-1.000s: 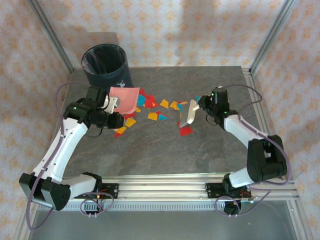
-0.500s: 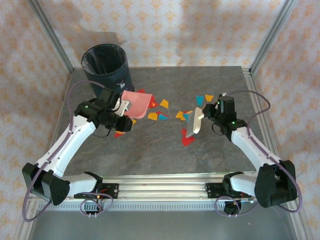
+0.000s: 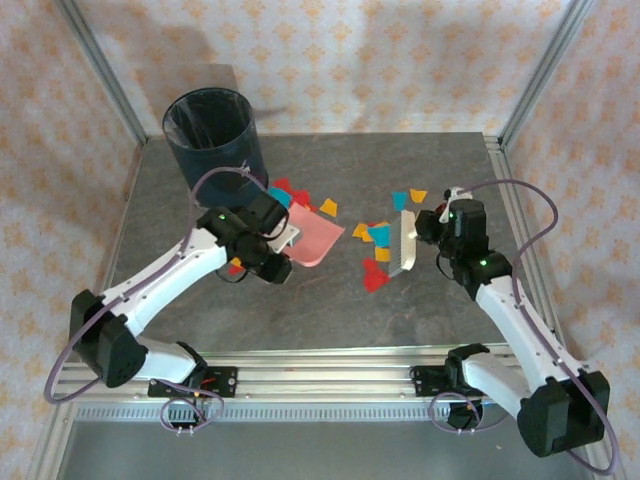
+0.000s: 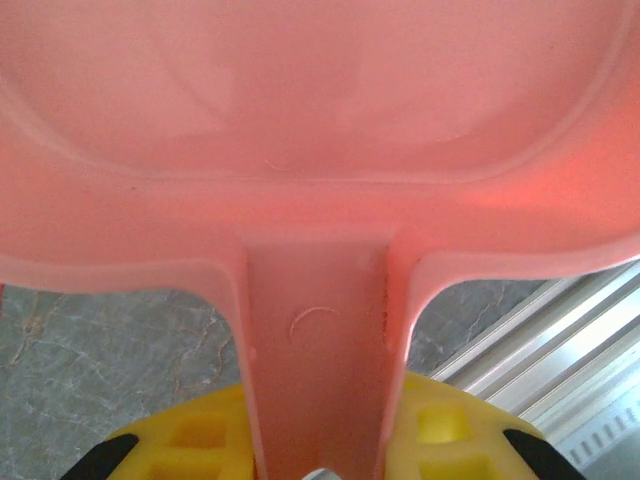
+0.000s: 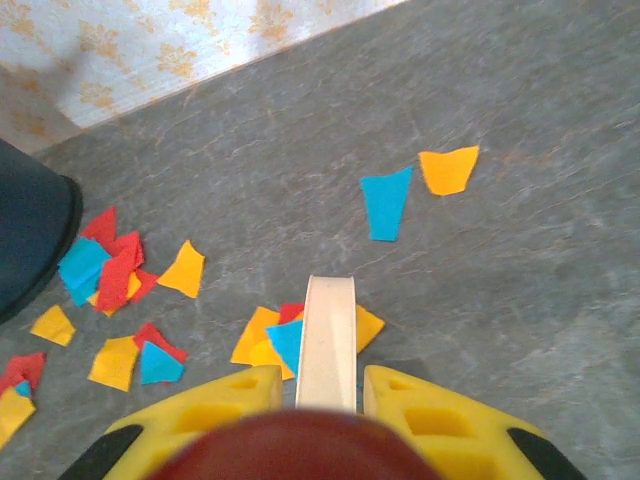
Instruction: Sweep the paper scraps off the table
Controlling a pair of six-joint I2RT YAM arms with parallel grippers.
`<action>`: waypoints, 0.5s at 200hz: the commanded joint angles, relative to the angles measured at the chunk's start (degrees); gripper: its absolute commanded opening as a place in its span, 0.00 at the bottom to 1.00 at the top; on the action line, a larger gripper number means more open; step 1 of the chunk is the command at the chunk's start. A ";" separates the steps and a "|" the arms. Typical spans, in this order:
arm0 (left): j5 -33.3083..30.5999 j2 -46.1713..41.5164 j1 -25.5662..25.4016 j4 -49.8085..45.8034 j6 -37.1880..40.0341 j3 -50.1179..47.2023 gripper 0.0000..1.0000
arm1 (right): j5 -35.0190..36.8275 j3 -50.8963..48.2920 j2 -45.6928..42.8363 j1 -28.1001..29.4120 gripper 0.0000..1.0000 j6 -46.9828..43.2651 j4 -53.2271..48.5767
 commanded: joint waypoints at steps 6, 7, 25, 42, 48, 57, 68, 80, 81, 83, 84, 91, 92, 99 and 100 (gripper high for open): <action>-2.84 2.71 -3.28 -2.45 3.03 0.23 0.00 | 5.36 -1.59 -4.09 1.10 0.00 -6.35 -3.12; -2.83 2.77 -3.41 -2.46 3.10 0.23 0.00 | 5.40 -1.67 -4.16 1.20 0.00 -6.48 -3.24; -2.91 4.82 -6.26 -3.32 3.86 0.40 0.00 | 7.77 -2.90 -5.98 2.57 0.00 -8.36 -4.22; -2.81 6.45 -8.49 -4.08 4.26 0.26 0.00 | 10.56 -3.84 -6.94 4.29 0.00 -9.98 -4.91; -2.74 6.89 -9.14 -4.16 4.28 0.10 0.00 | 11.57 -3.92 -7.04 4.87 0.00 -10.45 -5.34; -2.28 7.44 -9.98 -4.01 4.07 -0.43 0.00 | 12.63 -4.03 -7.12 5.67 0.00 -11.21 -5.70; -1.57 8.14 -11.09 -3.80 4.10 -1.05 0.00 | 14.10 -4.27 -7.03 6.59 0.00 -11.90 -5.98; -1.25 8.83 -12.59 -3.69 3.97 -1.76 0.00 | 15.28 -4.48 -7.04 7.29 0.00 -12.52 -6.16; -1.28 8.90 -12.72 -3.74 3.96 -1.82 0.00 | 15.37 -4.47 -7.04 7.38 0.00 -12.55 -6.16; -1.31 8.96 -12.95 -3.75 3.91 -1.80 0.00 | 15.55 -4.53 -7.04 7.46 0.00 -12.62 -6.17; -1.31 9.01 -13.03 -3.76 3.85 -1.84 0.00 | 15.64 -4.59 -6.99 7.55 0.00 -12.69 -6.13; -1.32 9.60 -13.77 -3.72 3.64 -2.02 0.00 | 16.16 -4.65 -6.95 7.85 0.00 -13.09 -6.13; -1.32 9.69 -13.92 -3.70 3.62 -2.04 0.00 | 16.25 -4.65 -6.95 7.88 0.00 -13.14 -6.11; -1.19 10.17 -14.65 -3.69 3.30 -2.12 0.00 | 16.67 -4.73 -6.87 8.21 0.00 -13.59 -6.14; -1.12 10.23 -14.81 -3.69 3.27 -2.13 0.00 | 16.68 -4.73 -6.87 8.19 0.00 -13.61 -6.11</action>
